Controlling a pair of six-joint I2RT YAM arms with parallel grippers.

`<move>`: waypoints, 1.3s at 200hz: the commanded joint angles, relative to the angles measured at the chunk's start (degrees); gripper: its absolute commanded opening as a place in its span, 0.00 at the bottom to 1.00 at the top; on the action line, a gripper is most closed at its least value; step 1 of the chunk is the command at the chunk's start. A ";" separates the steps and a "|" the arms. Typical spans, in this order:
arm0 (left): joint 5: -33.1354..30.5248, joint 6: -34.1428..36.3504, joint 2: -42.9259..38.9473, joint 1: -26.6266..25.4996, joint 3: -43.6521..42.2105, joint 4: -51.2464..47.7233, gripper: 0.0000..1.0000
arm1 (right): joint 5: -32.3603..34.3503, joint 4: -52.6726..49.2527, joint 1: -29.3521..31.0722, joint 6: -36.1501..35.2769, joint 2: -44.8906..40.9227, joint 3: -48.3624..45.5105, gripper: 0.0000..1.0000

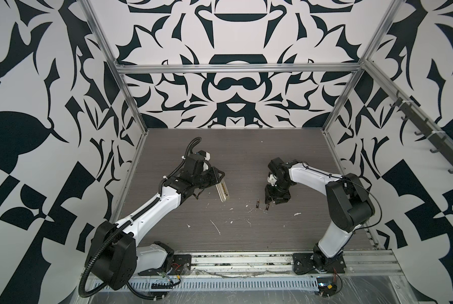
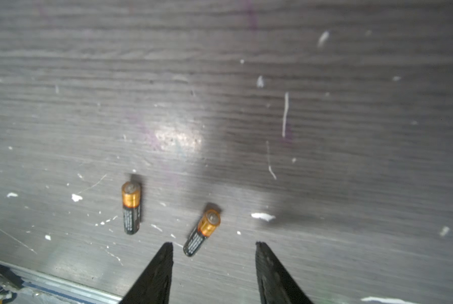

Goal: Load the batteries into the remote control
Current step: 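Lower the right gripper onto the nearer AA battery and close, then lift the battery with the right gripper toward the held remote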

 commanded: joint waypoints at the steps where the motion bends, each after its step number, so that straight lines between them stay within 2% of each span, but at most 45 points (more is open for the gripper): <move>1: 0.10 -0.91 1.56 -0.93 -0.92 2.08 0.00 | 0.65 0.37 0.32 -0.57 0.11 1.05 0.49; 68: -0.88 -2.01 3.42 -2.20 -0.19 2.65 0.00 | 1.55 1.03 2.39 -1.45 2.50 1.18 0.40; 145: -0.73 -2.06 4.11 -2.74 -0.02 3.03 0.00 | 5.93 0.89 3.98 -2.49 3.68 0.76 0.25; 205: 1.92 -1.88 3.09 -3.16 -1.02 7.73 0.00 | 7.59 1.83 4.02 -3.45 5.20 0.59 0.20; 260: 5.08 -1.26 2.16 -3.51 -2.80 12.98 0.00 | 8.03 2.54 4.06 -4.47 3.42 -0.28 0.09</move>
